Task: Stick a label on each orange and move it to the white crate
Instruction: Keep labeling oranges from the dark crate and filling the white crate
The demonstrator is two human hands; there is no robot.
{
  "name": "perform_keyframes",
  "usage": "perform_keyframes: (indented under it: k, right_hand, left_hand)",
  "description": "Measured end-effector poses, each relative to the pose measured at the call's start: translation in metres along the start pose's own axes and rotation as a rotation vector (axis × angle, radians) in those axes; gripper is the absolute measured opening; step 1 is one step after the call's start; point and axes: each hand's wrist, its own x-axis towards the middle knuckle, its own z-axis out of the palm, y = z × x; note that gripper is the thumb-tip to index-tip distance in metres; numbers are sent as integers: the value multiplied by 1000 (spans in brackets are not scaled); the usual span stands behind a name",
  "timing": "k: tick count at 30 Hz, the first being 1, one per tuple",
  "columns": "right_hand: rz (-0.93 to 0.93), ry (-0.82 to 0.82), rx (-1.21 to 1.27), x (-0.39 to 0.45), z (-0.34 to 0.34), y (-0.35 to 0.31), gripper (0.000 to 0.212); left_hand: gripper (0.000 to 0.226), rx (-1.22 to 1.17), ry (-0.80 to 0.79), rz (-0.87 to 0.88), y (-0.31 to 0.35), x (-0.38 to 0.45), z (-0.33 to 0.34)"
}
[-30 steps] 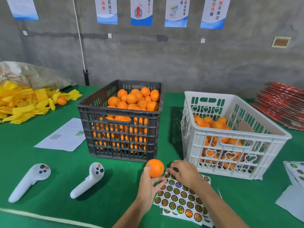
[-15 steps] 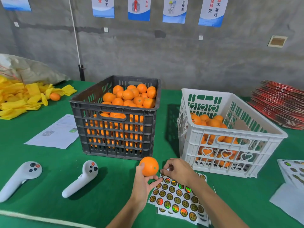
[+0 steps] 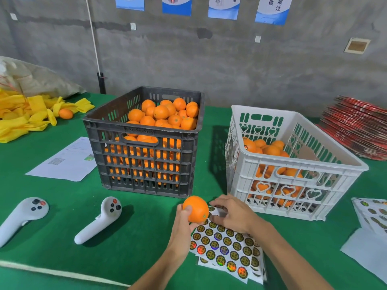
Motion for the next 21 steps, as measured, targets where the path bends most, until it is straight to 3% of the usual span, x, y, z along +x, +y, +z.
perform_keyframes:
  k: [5,9,14,21]
  right_hand:
    - [44,19,133,-4,-5,-4,63]
    - [150,-49,373,-6,-6,-2,68]
    - [182,-1,721,-7,-3,2,41]
    - [192,39,778,-2,3,5,19]
  left_hand:
    - [89,56,-16,-4,1,-1,5]
    - [93,92,-18,-16,3,-3,6]
    - [109,152,-50,-23,4,-8,8]
    - [119,174,-66,-13,5,-9,7]
